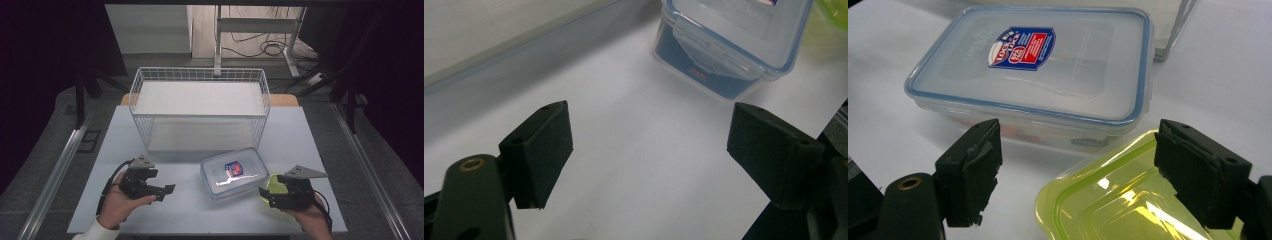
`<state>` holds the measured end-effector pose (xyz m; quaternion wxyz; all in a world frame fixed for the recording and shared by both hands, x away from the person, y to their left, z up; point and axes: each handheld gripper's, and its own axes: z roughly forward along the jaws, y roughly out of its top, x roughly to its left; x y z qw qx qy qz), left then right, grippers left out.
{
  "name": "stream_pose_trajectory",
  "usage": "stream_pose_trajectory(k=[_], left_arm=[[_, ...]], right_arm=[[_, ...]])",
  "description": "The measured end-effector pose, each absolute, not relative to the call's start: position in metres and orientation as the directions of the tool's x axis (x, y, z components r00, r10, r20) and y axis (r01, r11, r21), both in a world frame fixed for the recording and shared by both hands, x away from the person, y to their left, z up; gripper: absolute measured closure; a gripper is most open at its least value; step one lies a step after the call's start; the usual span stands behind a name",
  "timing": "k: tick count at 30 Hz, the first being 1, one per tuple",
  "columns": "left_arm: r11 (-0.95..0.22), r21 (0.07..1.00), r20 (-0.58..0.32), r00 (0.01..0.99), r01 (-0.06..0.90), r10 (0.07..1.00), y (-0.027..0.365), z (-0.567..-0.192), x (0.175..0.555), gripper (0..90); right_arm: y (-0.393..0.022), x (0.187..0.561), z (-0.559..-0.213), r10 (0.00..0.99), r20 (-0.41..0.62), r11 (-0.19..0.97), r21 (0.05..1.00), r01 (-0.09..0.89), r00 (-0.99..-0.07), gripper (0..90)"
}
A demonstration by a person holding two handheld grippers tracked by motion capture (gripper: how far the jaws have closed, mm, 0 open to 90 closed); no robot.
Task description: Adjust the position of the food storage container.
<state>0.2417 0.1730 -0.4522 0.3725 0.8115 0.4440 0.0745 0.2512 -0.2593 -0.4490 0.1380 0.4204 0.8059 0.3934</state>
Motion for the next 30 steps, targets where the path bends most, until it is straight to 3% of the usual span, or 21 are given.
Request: stream_pose_trajectory(k=[6,11,16,17,18,19,20,27,30], left_arm=[[-0.339,0.700,-0.211,0.636,0.628,0.742,0.160,-0.446,0.237,24.0],[-0.383,0.690,-0.214,0.678,0.614,0.703,0.149,-0.445,0.234,33.9],[-0.395,0.686,-0.221,0.692,0.611,0.687,0.146,-0.445,0.233,47.7],[-0.393,0.687,-0.224,0.693,0.611,0.685,0.145,-0.445,0.232,52.4],[-0.398,0.687,-0.225,0.699,0.607,0.678,0.145,-0.445,0.232,63.6],[-0.404,0.685,-0.231,0.707,0.606,0.668,0.143,-0.444,0.231,63.6],[-0.412,0.685,-0.237,0.718,0.601,0.654,0.141,-0.444,0.231,73.8],[-0.489,0.675,-0.251,0.794,0.553,0.553,0.108,-0.444,0.224,89.1],[-0.520,0.670,-0.250,0.820,0.531,0.515,0.088,-0.444,0.221,90.0]], right_arm=[[-0.262,0.250,-0.450,0.799,0.115,0.321,0.748,0.580,-0.590,19.4],[-0.267,0.248,-0.448,0.810,0.109,0.312,0.752,0.580,-0.577,19.4],[-0.268,0.247,-0.448,0.811,0.105,0.314,0.753,0.579,-0.576,19.4],[-0.268,0.247,-0.448,0.812,0.104,0.314,0.753,0.579,-0.575,19.4],[-0.269,0.247,-0.448,0.814,0.103,0.313,0.752,0.581,-0.572,19.4],[-0.269,0.247,-0.448,0.814,0.103,0.313,0.752,0.581,-0.572,19.4],[-0.269,0.248,-0.448,0.816,0.104,0.310,0.751,0.583,-0.569,19.4],[-0.272,0.247,-0.445,0.816,0.125,0.294,0.752,0.591,-0.564,19.4],[-0.276,0.245,-0.441,0.820,0.134,0.274,0.762,0.587,-0.556,19.4]])
